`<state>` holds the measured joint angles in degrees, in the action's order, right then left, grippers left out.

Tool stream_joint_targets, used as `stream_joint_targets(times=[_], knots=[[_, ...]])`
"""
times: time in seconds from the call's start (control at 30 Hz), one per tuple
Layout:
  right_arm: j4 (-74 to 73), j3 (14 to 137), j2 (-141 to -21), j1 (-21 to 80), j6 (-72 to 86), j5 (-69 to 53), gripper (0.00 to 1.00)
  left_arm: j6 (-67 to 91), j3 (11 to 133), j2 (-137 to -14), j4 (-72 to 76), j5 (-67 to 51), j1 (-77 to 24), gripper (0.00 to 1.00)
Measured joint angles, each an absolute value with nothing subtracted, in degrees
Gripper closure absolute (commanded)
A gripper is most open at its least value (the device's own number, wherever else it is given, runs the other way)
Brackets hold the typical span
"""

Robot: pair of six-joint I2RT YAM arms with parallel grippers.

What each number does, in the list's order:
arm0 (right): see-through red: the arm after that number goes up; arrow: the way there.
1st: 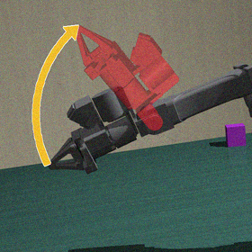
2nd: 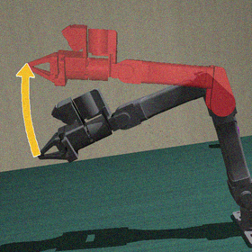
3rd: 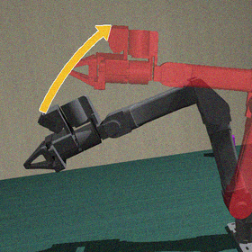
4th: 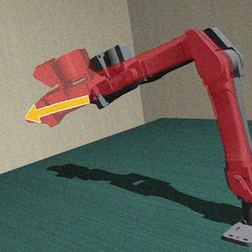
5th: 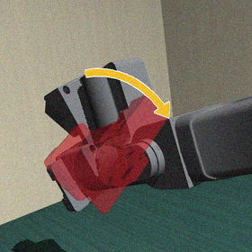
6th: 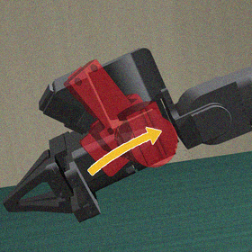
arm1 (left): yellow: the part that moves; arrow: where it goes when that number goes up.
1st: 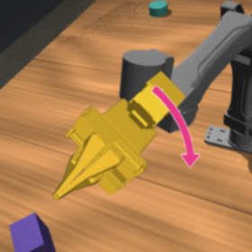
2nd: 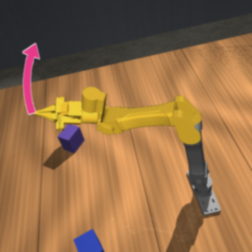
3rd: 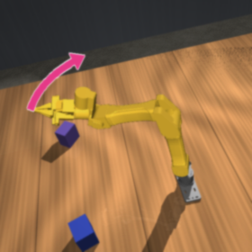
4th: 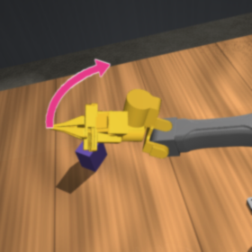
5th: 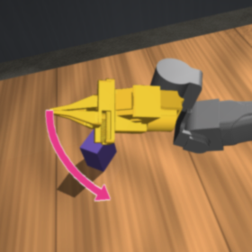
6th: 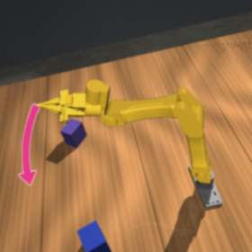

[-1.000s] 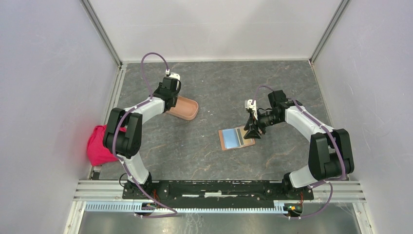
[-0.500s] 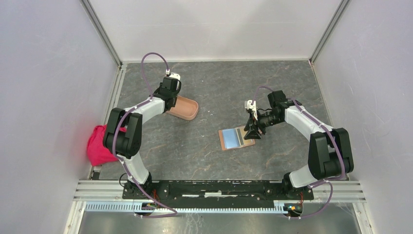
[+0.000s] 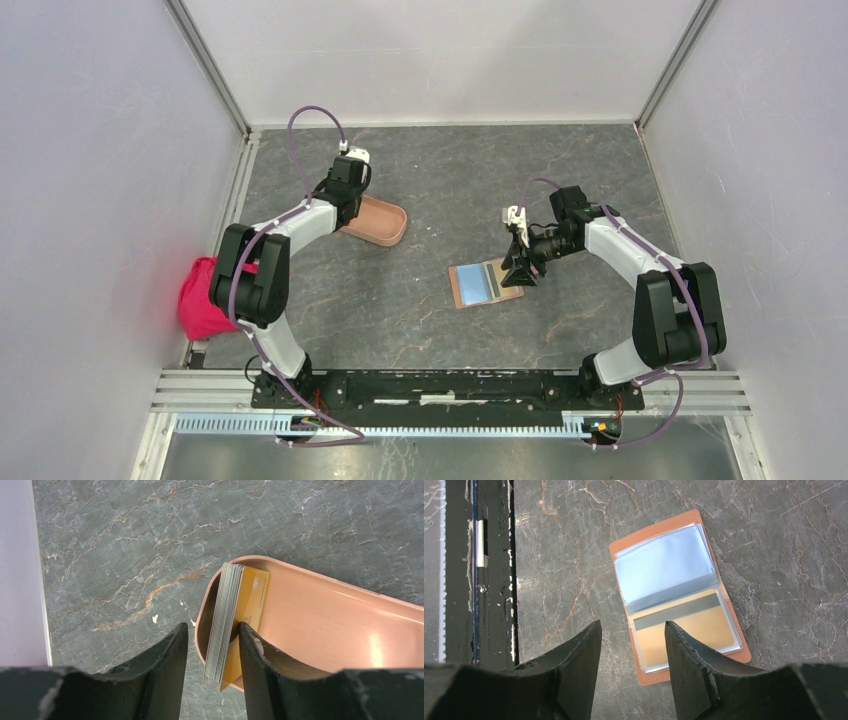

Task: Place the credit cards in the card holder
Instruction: Pick up the credit card from the storage box.

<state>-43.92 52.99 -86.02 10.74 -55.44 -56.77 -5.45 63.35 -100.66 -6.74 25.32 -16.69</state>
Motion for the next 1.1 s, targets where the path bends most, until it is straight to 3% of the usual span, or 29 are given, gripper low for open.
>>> stream_joint_targets(times=[0.27, 0.9, 1.1], knots=[[-44.12, 52.99, -86.24, 10.74, -55.61, -56.77, 0.44, -5.45, 63.35, -100.33, -6.81, 24.93, -16.84, 0.62], [-44.31, 52.99, -86.35, 10.74, -55.81, -56.8, 0.44, -5.39, 63.35, -100.2, -6.98, 21.8, -17.12, 0.98], [-44.34, 52.99, -86.35, 10.74, -55.81, -56.8, 0.44, -5.39, 63.35, -99.37, -7.09, 20.36, -17.1, 0.98]])
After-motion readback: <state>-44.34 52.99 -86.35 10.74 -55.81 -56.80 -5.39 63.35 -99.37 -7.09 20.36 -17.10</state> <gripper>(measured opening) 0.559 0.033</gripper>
